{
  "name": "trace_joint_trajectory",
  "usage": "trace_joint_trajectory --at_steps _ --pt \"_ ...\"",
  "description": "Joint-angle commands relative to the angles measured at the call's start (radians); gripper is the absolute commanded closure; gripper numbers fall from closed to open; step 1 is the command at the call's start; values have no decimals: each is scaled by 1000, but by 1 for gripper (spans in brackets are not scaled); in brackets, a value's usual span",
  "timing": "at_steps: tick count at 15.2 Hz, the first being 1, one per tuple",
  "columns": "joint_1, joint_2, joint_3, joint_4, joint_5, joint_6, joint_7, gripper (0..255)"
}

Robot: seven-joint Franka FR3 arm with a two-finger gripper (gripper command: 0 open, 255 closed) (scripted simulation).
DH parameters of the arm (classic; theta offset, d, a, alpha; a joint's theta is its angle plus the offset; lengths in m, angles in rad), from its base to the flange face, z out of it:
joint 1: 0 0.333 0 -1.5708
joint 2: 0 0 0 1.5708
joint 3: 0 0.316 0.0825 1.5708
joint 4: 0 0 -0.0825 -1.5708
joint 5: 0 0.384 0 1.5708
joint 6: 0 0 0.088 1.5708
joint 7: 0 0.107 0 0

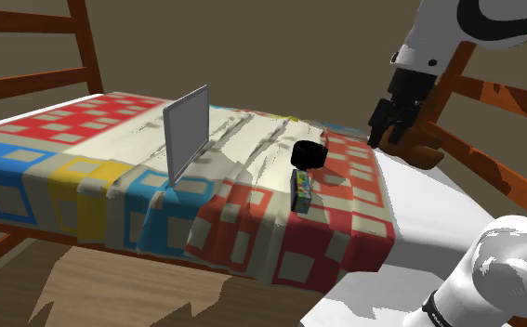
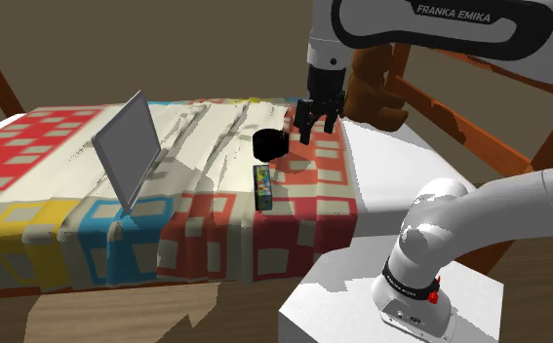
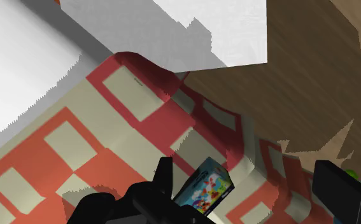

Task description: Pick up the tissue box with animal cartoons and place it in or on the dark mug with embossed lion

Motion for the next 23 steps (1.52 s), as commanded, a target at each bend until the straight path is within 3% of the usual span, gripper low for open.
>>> trace_joint_trajectory --at_steps 1,12,23 --pt "0 0 0 0 0 0 0 0" --pt "-72 312 59 -48 18 323 157 0" --pt "-133 703 79 46 -10 582 321 0"
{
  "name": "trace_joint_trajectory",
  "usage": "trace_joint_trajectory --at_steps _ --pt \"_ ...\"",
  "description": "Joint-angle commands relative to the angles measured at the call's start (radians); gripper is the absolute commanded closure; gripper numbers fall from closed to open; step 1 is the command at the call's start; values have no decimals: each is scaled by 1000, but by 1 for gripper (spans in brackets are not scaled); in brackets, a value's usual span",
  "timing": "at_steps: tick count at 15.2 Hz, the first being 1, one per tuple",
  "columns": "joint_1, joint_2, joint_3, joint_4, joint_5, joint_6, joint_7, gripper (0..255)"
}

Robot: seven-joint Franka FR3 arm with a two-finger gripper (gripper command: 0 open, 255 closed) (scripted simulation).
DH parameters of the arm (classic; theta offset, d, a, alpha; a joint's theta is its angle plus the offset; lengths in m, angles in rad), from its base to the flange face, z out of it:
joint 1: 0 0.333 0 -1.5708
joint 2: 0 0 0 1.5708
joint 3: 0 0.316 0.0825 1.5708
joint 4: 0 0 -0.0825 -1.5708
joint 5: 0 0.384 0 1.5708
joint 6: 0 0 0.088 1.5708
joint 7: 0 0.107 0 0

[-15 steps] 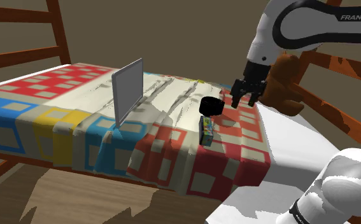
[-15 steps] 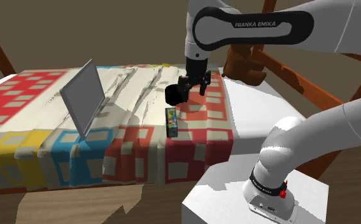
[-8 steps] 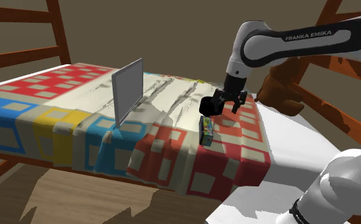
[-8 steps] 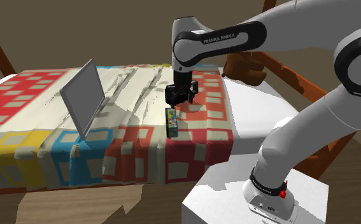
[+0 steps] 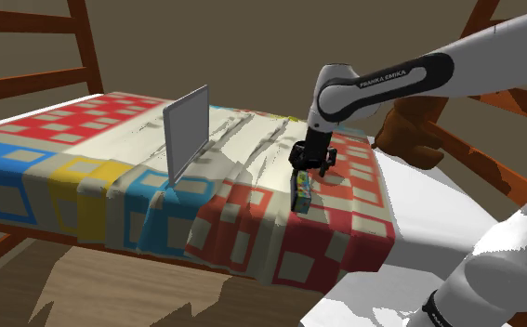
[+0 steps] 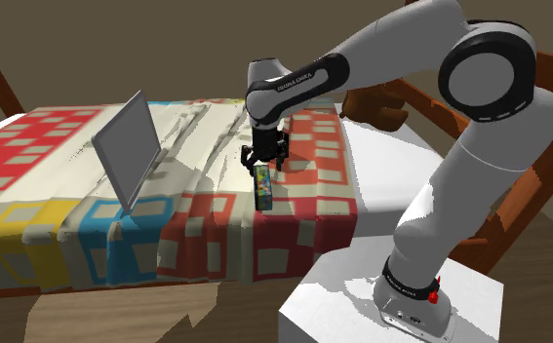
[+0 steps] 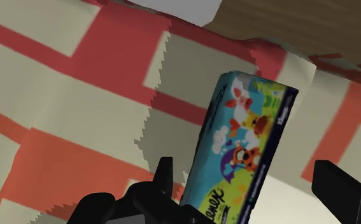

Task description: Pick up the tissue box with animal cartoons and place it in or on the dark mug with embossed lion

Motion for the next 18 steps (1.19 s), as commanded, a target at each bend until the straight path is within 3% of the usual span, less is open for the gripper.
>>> trace_joint_trajectory --at_steps 1,10,18 --pt "-9 73 -2 25 -8 41 30 0" --pt "-8 157 1 -14 -13 161 47 0" --pt "-8 157 1 -14 -13 160 47 0"
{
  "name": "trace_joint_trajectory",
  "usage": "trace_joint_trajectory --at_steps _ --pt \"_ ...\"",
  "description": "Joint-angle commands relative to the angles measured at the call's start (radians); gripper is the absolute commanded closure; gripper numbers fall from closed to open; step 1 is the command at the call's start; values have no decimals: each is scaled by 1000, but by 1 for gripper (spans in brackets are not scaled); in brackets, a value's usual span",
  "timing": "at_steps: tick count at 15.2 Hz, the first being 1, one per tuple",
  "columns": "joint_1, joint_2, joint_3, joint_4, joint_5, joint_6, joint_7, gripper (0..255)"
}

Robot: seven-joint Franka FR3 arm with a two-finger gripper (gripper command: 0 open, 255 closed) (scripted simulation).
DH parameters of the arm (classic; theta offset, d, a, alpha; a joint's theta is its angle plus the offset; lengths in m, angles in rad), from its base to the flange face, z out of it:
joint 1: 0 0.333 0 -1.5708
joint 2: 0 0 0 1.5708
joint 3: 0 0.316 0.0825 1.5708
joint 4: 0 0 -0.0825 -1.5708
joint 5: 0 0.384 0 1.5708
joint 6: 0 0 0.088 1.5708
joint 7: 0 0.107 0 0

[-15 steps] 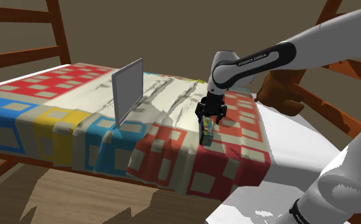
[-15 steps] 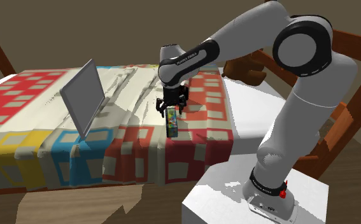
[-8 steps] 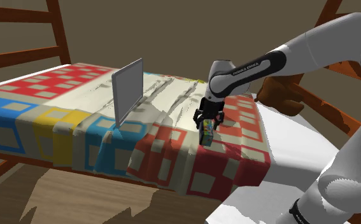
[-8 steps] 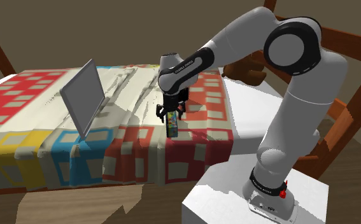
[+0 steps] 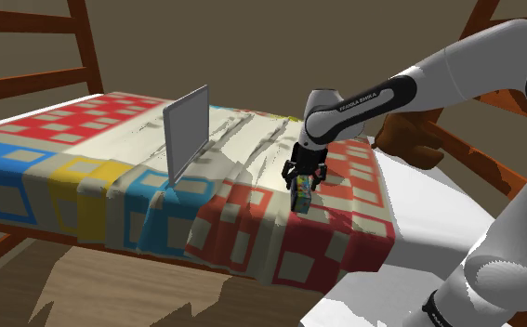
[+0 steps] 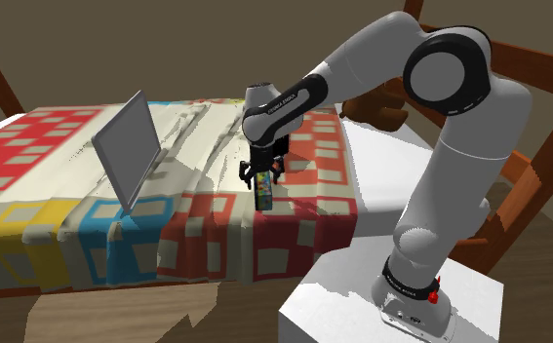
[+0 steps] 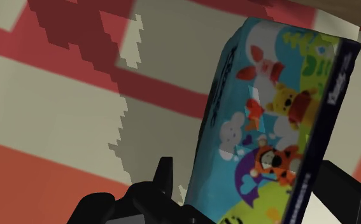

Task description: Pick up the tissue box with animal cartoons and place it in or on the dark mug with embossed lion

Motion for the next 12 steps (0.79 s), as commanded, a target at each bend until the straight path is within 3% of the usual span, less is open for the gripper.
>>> trace_joint_trajectory --at_steps 1,12 --pt "0 0 0 0 0 0 0 255" --pt "0 -16 0 11 1 -27 0 255"
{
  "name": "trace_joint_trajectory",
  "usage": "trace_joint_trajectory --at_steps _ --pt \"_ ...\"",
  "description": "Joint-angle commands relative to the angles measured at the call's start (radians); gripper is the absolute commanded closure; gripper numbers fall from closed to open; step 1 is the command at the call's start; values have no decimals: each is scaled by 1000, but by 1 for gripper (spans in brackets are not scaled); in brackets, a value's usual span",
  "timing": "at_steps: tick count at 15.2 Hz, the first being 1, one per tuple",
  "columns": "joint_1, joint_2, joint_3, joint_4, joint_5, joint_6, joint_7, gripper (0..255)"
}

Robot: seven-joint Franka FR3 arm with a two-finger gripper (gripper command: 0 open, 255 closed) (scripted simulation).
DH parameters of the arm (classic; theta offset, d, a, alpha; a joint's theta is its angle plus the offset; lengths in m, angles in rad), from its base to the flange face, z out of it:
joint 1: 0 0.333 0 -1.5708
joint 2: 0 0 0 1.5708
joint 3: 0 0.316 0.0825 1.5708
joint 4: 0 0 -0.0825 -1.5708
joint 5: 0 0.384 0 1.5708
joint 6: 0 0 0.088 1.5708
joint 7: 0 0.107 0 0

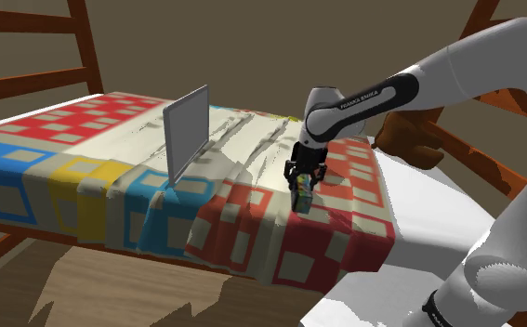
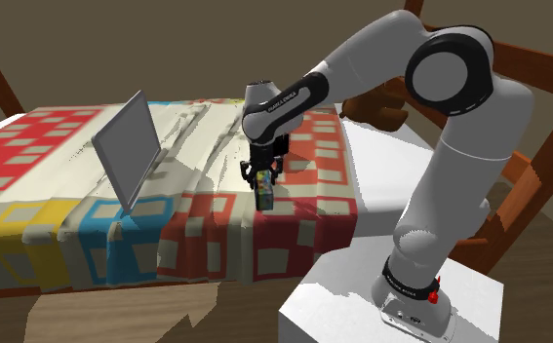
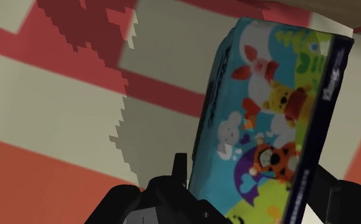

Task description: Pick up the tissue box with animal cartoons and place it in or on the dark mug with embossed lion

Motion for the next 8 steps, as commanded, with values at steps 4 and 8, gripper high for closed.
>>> trace_joint_trajectory --at_steps 4,8 --pt "-1 -34 -2 30 2 -65 1 255" --pt "-2 -60 -3 58 3 -119 3 255"
